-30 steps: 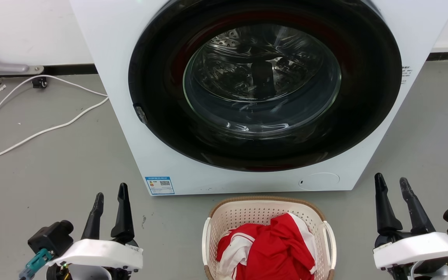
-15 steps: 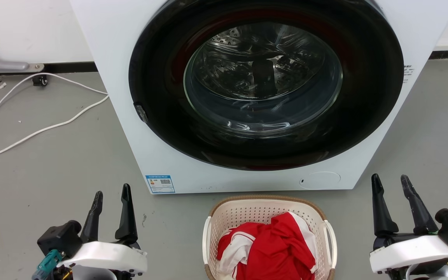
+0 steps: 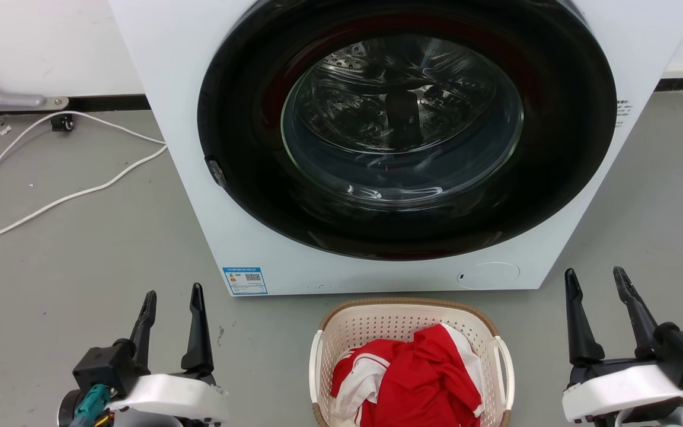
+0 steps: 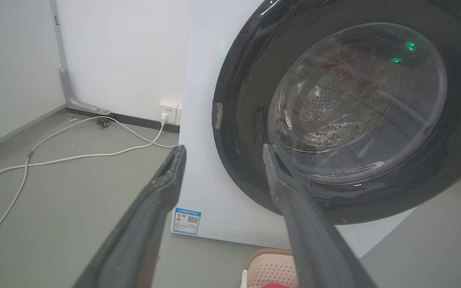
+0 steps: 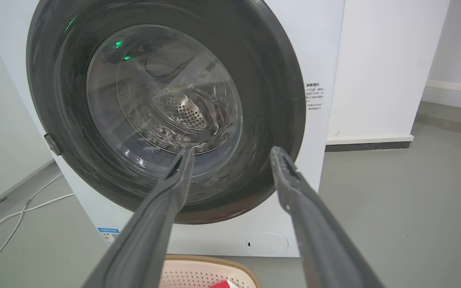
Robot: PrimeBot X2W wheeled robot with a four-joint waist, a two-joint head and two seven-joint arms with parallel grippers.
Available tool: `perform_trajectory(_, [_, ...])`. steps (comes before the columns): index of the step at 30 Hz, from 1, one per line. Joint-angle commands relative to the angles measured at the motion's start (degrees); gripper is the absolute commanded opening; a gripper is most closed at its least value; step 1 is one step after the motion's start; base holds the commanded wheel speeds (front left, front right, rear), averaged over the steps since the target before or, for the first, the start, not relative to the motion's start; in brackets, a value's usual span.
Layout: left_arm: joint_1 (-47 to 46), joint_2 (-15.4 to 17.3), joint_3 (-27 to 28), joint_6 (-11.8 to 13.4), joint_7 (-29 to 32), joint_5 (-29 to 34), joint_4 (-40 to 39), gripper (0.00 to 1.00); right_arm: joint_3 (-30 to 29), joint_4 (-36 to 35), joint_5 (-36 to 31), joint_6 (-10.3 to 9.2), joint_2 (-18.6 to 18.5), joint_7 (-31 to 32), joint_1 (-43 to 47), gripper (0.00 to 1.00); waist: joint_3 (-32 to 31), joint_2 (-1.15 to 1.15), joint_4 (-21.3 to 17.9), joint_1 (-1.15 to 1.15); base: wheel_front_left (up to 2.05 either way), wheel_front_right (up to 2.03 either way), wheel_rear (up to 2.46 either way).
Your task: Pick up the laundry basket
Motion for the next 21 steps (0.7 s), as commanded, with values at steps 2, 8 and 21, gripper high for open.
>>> perform_trajectory(2, [0.4, 0.2, -0.1, 0.1, -0.6, 1.8, -0.4, 1.00, 0.1, -0.6, -1.9, -0.02, -0.1, -0.6, 0.5, 1.00, 0.0, 0.00, 0.0, 0.00, 0.00, 0.00, 0.00])
perform_trajectory(8, [0.7, 0.2, -0.2, 0.3, -1.3, 4.9, -0.5, 1.00, 0.1, -0.6, -5.0, -0.02, -0.1, -1.3, 1.0, 1.00, 0.1, 0.00, -0.1, 0.00, 0.00, 0.00, 0.00])
perform_trajectory(21, [1.1, 0.2, -0.7, 0.8, -2.7, 10.7, -0.2, 1.00, -0.2, -0.5, -11.4, -0.02, -0.1, -2.7, 1.3, 1.00, 0.5, 0.00, 0.1, 0.00, 0.00, 0.00, 0.00])
